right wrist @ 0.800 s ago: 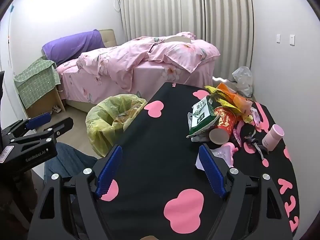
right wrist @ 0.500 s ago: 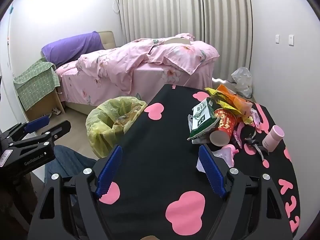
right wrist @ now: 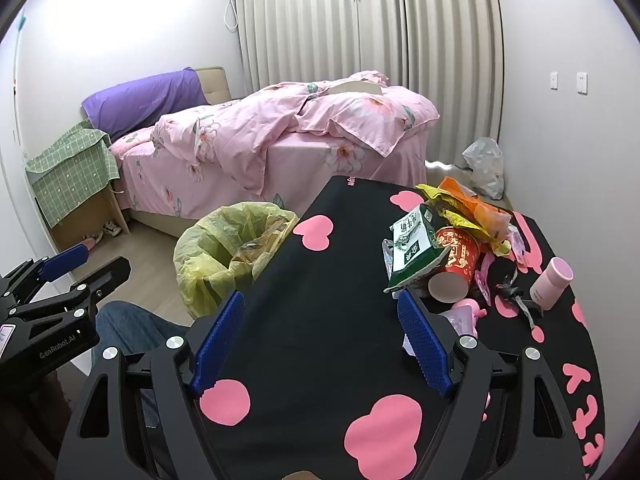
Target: Collect trash
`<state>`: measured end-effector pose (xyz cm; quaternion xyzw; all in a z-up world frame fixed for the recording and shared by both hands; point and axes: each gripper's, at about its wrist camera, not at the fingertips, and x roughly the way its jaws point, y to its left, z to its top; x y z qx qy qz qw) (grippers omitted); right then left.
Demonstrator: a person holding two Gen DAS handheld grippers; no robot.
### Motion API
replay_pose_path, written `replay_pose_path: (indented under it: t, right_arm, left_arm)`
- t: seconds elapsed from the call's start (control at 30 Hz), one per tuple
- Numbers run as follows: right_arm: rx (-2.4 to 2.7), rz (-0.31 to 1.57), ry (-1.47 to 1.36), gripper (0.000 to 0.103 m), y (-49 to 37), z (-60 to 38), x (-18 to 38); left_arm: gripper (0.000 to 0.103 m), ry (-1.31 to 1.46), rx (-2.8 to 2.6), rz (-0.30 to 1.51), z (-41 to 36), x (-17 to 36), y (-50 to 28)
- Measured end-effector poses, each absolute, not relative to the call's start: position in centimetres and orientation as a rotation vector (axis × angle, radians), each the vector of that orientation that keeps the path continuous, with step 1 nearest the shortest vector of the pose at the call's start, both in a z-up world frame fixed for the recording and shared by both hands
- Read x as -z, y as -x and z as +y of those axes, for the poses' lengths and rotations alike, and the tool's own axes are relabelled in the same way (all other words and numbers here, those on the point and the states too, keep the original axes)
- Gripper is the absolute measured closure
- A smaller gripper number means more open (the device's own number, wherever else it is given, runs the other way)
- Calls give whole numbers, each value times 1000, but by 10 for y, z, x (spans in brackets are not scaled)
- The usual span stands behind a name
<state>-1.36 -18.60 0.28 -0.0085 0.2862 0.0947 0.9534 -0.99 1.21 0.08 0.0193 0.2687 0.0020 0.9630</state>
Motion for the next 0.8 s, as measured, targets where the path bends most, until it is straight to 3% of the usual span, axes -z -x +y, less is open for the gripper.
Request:
replay_pose_path:
  t: [0.8]
  right_arm:
    - [-190, 581, 20, 27, 14, -184, -1]
  left_arm:
    - [30, -41, -2, 546, 13, -1, 9]
